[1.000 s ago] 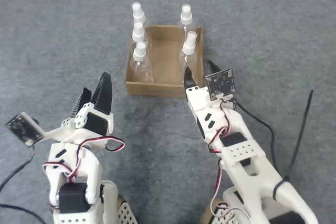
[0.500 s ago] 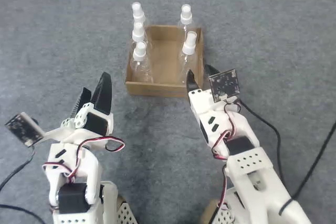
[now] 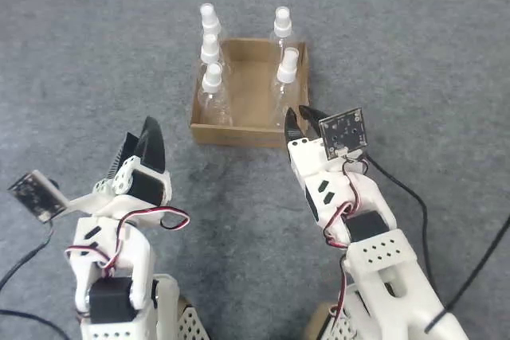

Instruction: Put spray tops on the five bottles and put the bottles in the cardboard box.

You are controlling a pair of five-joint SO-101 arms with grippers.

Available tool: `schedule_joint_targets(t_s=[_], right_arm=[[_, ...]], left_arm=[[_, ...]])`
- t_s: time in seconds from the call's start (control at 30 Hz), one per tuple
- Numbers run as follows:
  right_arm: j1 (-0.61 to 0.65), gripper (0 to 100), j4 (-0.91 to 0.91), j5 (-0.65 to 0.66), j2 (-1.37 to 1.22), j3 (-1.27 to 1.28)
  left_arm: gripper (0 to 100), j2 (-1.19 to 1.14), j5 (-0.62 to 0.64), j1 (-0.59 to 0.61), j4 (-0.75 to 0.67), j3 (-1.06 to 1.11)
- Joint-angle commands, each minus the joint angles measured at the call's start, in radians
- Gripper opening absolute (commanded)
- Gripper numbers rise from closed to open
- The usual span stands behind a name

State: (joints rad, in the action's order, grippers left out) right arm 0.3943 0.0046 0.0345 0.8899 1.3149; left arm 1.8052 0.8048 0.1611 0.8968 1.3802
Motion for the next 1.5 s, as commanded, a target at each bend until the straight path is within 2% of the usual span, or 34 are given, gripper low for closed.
schedule_joint_targets(t_s=[0.0,0.17,0.47,0.57,0.7,0.77,1.13,1.47], right_arm=[[-0.012,2.0,0.004,0.008,0.042,-0.014],[-0.012,2.0,0.005,0.009,0.042,-0.014],[-0.015,2.1,0.01,0.011,0.042,-0.015],[-0.027,2.1,0.104,0.008,0.068,-0.051],[-0.028,2.1,0.331,0.003,0.176,-0.12],[-0.028,2.1,0.384,0.003,0.228,-0.123],[-0.03,2.1,0.496,0.003,0.53,-0.054],[-0.058,2.1,0.585,0.005,0.794,-0.002]], left_arm=[[6,0.023,-0.009,0.003,-0.063,0.001],[1,0.023,-0.009,0.003,-0.127,0.036],[1,0.023,-0.009,-0.005,-0.13,0.039],[1,0.025,-0.009,-0.005,-0.13,0.038],[1,0.025,-0.009,-0.005,-0.13,0.036],[1,0.025,-0.009,-0.005,-0.129,0.035],[1,0.025,-0.009,-0.006,-0.129,0.035],[1,0.025,-0.058,-0.071,-0.104,0.033]])
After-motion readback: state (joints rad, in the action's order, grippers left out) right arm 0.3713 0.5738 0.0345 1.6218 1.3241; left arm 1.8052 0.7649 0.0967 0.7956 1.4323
